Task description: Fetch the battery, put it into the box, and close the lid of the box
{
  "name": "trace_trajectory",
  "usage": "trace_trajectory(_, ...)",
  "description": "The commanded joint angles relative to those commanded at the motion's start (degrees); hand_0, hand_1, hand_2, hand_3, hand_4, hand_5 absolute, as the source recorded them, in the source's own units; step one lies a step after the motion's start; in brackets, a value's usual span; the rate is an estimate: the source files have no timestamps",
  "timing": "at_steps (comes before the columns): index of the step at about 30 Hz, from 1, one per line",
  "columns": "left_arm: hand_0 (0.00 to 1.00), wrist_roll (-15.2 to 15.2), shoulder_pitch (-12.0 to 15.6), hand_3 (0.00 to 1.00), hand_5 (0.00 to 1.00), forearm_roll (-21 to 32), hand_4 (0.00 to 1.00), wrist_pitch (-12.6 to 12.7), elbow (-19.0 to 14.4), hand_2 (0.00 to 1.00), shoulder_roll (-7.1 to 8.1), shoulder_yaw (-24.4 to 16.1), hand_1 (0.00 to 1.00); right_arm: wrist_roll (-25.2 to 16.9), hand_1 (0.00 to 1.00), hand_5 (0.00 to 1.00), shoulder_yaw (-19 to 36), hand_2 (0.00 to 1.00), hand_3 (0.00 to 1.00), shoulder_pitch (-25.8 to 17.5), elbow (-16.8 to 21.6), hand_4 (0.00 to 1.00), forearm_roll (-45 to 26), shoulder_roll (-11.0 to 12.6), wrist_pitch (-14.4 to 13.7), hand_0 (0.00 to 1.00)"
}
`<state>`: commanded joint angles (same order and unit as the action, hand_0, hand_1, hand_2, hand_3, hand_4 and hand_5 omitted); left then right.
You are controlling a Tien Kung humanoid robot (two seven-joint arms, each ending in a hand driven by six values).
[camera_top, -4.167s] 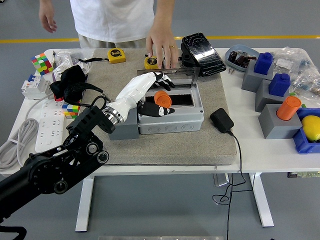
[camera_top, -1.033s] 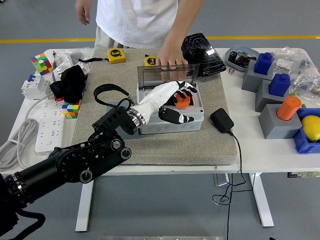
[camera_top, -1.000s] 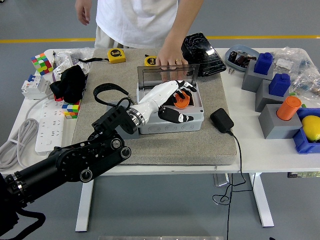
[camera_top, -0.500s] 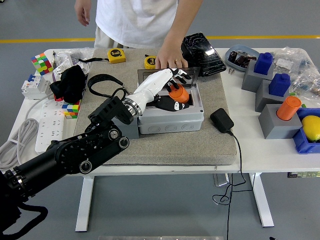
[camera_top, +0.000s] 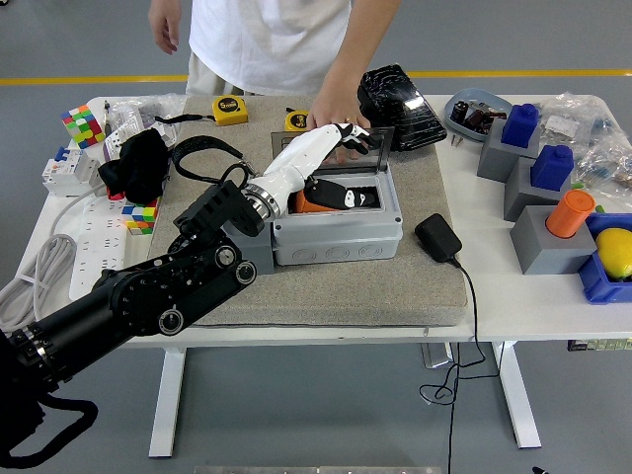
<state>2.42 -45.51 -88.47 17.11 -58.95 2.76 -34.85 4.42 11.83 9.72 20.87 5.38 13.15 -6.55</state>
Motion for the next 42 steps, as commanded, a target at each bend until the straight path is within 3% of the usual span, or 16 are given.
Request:
trace_trajectory(8,0.735,-0.25,0.59,0.714,0.140,-0.51,0.945,0.11,-2.66,0.680,0.24,-1.57,0.736,-0.08,0.684,0.640,0.02,0.709,0.758,-0.04,0.00,0.998,-0.02,-0.02,-0.02,0.632)
trace_trajectory(12,0.735,-2.01,0.59,0.714,0.140,0.16,0.945,1.20,-4.99,0.680,0.35,-3.50,0.736,-0.12,0.684,0.640,-0.04,0.709,0.758,0.03,0.01,0.998,0.07,-0.02,-0.06,0.632)
trace_trajectory(13,0.699,-2.77,0.44,0.654,0.145,0.51,0.948,1.71,-5.24,0.614,0.34,-3.89,0.700,-0.12,0.684,0.640,-0.05,0.708,0.758,0.02,-0.01,0.998,0.02,-0.04,-0.08,0.630)
trace_trajectory(14,0.699,-3.43,0.25,0.654,0.145,0.77,0.948,2.18,-5.19,0.614,0.28,-4.17,0.700,-0.13,0.684,0.640,-0.06,0.708,0.758,0.02,0.00,0.998,0.01,-0.04,-0.09,0.630)
trace_trajectory(18,0.699,-3.95,-1.27,0.654,0.145,0.76,0.948,2.83,-2.56,0.614,-0.10,-4.92,0.700,-0.13,0.684,0.640,-0.24,0.708,0.758,0.07,0.01,0.998,0.02,-0.06,-0.14,0.630)
trace_trajectory(19,0.732,-3.88,-1.72,0.704,0.146,0.76,0.950,2.82,-1.65,0.672,-0.15,-4.91,0.745,-0.13,0.684,0.641,-0.28,0.708,0.755,0.09,0.03,0.998,0.05,-0.05,-0.14,0.631)
trace_trajectory(24,0.732,-2.10,-4.18,0.704,0.146,-0.21,0.950,1.61,4.23,0.672,-0.37,-4.07,0.745,-0.15,0.684,0.641,-0.63,0.708,0.755,0.15,0.08,0.998,-0.14,0.03,-0.14,0.631)
trace_trajectory(25,0.788,-1.83,-4.51,0.791,0.189,-0.38,0.955,1.37,5.12,0.769,-0.38,-3.82,0.801,-0.16,0.682,0.638,-0.67,0.709,0.754,0.15,0.09,0.998,-0.19,0.04,-0.14,0.631)
trace_trajectory(30,0.788,-0.34,-5.13,0.791,0.189,-0.69,0.955,0.23,8.41,0.769,-0.07,-1.91,0.801,-0.17,0.682,0.638,-0.80,0.709,0.754,0.18,0.11,0.998,-0.20,0.05,-0.19,0.631)
trace_trajectory(31,0.777,-0.02,-4.97,0.784,0.225,-0.73,0.958,0.00,8.49,0.759,0.10,-1.40,0.793,-0.18,0.682,0.639,-0.76,0.708,0.753,0.15,0.11,0.998,-0.16,0.05,-0.21,0.631)
trace_trajectory(34,0.777,1.12,-4.22,0.784,0.225,-1.01,0.958,-0.70,7.29,0.759,0.70,-0.42,0.793,-0.20,0.682,0.639,-0.66,0.708,0.753,0.08,0.14,0.998,-0.17,0.04,-0.23,0.631)
trace_trajectory(42,0.757,3.61,-0.74,0.744,0.224,-1.09,0.955,-1.70,-1.68,0.733,3.65,1.30,0.770,-0.18,0.683,0.638,0.35,0.708,0.753,-0.17,0.36,0.998,0.84,0.09,-0.30,0.631)
